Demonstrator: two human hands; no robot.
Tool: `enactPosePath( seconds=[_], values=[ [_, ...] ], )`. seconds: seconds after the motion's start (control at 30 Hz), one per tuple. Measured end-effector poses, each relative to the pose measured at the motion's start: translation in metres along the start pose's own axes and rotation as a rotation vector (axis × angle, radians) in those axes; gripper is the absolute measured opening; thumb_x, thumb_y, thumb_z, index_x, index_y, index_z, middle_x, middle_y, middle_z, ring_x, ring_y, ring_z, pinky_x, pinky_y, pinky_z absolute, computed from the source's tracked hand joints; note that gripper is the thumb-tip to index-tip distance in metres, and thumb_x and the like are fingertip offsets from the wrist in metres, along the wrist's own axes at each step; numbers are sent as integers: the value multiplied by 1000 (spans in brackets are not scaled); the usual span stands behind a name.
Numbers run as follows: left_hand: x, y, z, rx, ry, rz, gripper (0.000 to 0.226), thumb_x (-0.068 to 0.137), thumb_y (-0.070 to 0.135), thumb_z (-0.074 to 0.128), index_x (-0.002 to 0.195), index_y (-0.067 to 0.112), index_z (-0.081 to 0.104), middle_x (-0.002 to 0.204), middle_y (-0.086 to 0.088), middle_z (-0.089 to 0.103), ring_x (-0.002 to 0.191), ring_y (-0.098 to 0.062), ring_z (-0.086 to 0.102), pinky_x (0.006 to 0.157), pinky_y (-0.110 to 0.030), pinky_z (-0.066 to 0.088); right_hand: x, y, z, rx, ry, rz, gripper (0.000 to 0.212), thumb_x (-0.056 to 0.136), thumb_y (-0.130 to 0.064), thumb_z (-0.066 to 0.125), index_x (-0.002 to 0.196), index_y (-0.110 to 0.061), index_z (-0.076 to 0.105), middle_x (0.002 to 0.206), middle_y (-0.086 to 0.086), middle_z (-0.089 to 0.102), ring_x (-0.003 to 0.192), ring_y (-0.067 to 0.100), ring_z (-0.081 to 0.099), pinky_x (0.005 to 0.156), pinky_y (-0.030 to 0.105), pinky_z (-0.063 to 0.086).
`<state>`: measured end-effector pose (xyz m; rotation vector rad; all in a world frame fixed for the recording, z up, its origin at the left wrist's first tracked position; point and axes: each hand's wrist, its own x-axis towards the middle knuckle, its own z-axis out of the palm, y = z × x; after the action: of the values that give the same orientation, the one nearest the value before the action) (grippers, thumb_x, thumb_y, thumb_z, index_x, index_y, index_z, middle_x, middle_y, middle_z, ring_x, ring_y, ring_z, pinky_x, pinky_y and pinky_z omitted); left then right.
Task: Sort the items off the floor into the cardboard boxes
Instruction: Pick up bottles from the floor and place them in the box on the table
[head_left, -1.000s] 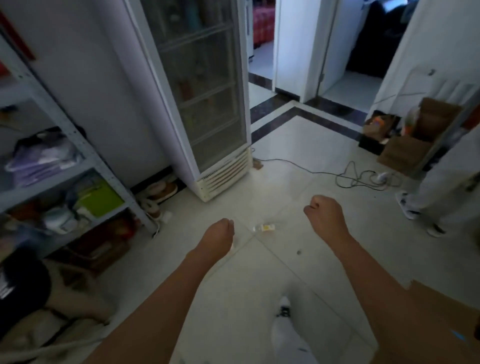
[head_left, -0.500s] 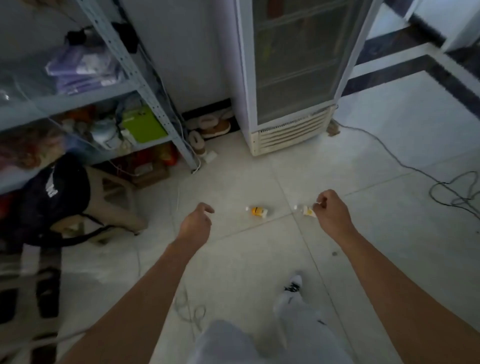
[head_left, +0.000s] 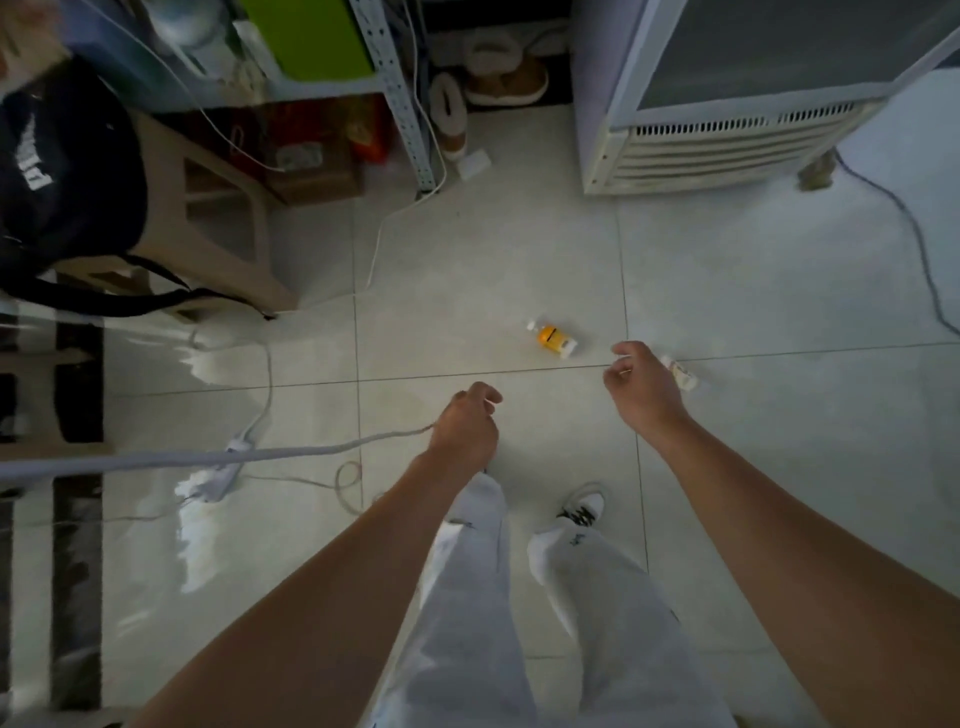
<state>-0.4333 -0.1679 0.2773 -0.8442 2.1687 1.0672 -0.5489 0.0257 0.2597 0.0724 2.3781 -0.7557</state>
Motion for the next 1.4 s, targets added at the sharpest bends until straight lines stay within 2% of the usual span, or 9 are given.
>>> enactPosePath(
  seconds=[0.07, 0.2, 0.4, 0.53, 0.73, 0.93, 1.0, 1.17, 1.4],
  values=[
    [31, -4, 12, -28, -40, 7, 46, 82, -2, 39, 118, 20, 56, 114, -2, 60, 103, -20, 58, 85, -28, 47, 29, 3, 17, -27, -5, 20, 39, 94, -16, 57, 131, -10, 51, 119, 11, 64, 110, 27, 60, 93, 35, 46],
    [101, -33, 44, -46, -81, 13, 40, 85, 5, 43, 117, 27, 54, 112, 4, 60, 101, -17, 58, 89, -38, 51, 100, 30, 65, -89, 12, 50, 42, 94, -18, 58, 134, -10, 49, 125, 13, 60, 114, 28, 58, 95, 36, 45],
    [222, -88, 111, -28, -80, -29, 24, 96, 22, 42, 117, 22, 54, 111, -6, 65, 99, -24, 62, 87, -41, 51, 210, 100, 165, -265, -46, 39, 46, 93, -21, 59, 136, -11, 44, 128, 16, 56, 117, 34, 56, 96, 44, 47],
    [301, -113, 156, -86, -84, -50, 20, 98, 29, 44, 113, 23, 56, 107, -3, 67, 94, -23, 65, 83, -41, 53, 283, 148, 219, -372, -18, 29, 47, 92, -23, 61, 134, -9, 44, 124, 19, 55, 113, 37, 55, 90, 43, 47],
    [401, -136, 239, -140, -107, -56, 20, 97, 23, 44, 112, 22, 57, 104, -2, 68, 92, -22, 65, 80, -40, 55, 389, 204, 293, -515, -9, -93, 48, 88, -18, 63, 130, -5, 43, 123, 20, 51, 112, 37, 49, 87, 45, 47],
    [432, -165, 289, -155, -175, -112, 20, 96, 23, 42, 111, 26, 56, 99, 2, 67, 86, -17, 64, 68, -32, 54, 445, 234, 344, -638, -37, -104, 61, 82, -21, 68, 134, -5, 39, 130, 19, 47, 119, 36, 46, 93, 44, 42],
    [432, -167, 286, -127, -176, -103, 19, 96, 24, 43, 110, 26, 56, 98, 3, 67, 84, -17, 65, 65, -30, 52, 447, 235, 345, -565, -36, -67, 62, 81, -22, 69, 133, -5, 40, 130, 19, 47, 120, 37, 46, 94, 44, 43],
    [410, -138, 245, -74, -140, -75, 18, 95, 23, 44, 107, 25, 58, 97, 0, 68, 84, -21, 66, 71, -36, 54, 405, 222, 306, -337, 0, -11, 58, 78, -25, 72, 125, -5, 45, 122, 18, 51, 113, 38, 50, 90, 42, 44],
    [281, 9, 136, 61, -132, 85, 14, 95, 26, 46, 103, 27, 58, 100, 0, 69, 89, -22, 65, 78, -36, 54, 260, 138, 127, -56, 179, 110, 47, 78, -28, 70, 116, -9, 51, 110, 14, 57, 103, 35, 55, 81, 37, 42]
  ],
)
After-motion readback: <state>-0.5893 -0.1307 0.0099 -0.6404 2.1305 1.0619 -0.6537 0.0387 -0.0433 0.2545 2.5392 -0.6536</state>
